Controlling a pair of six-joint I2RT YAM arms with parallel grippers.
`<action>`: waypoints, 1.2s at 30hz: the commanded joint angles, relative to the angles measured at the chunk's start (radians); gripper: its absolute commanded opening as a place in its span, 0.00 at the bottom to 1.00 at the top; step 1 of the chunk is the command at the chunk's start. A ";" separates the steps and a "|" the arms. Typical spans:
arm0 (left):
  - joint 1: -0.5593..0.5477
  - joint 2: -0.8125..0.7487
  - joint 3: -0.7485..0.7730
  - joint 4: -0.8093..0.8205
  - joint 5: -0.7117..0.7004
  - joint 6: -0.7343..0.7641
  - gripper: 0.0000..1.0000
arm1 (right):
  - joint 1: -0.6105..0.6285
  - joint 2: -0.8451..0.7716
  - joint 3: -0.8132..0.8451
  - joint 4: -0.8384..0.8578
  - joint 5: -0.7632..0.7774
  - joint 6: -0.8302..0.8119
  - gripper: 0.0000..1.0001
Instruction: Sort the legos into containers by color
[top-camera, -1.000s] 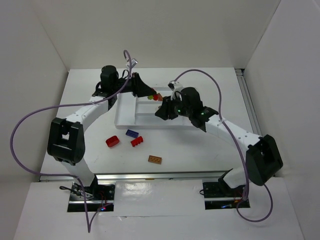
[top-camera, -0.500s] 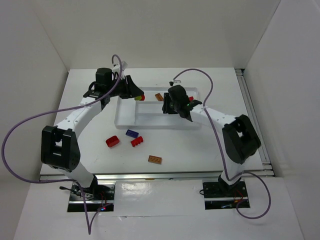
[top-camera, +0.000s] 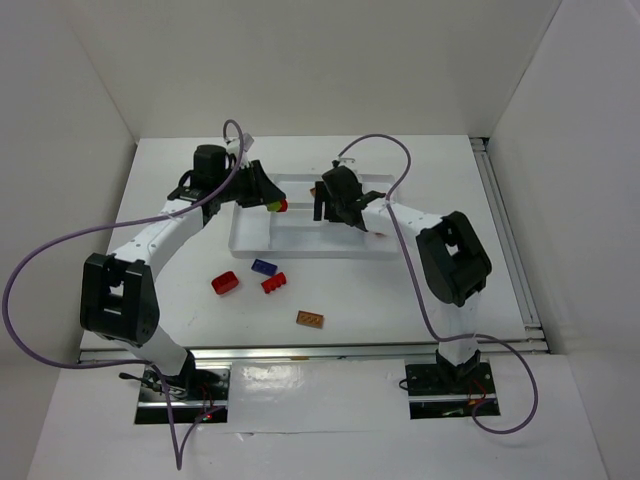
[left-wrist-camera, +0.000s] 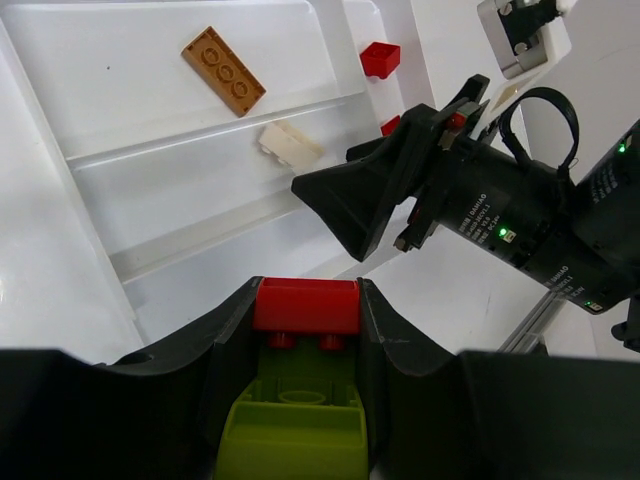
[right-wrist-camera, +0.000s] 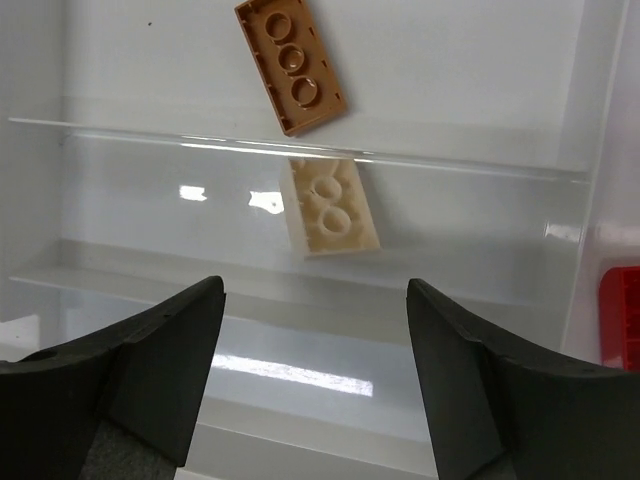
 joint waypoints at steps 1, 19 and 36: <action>-0.002 -0.013 0.006 0.030 0.022 -0.014 0.00 | -0.006 0.009 0.052 -0.037 0.042 0.002 0.81; -0.002 0.088 0.118 0.120 0.569 0.036 0.00 | -0.239 -0.541 -0.353 0.353 -0.995 -0.038 0.87; -0.042 0.118 0.099 0.343 0.766 -0.100 0.00 | -0.130 -0.421 -0.289 0.521 -1.142 -0.001 0.80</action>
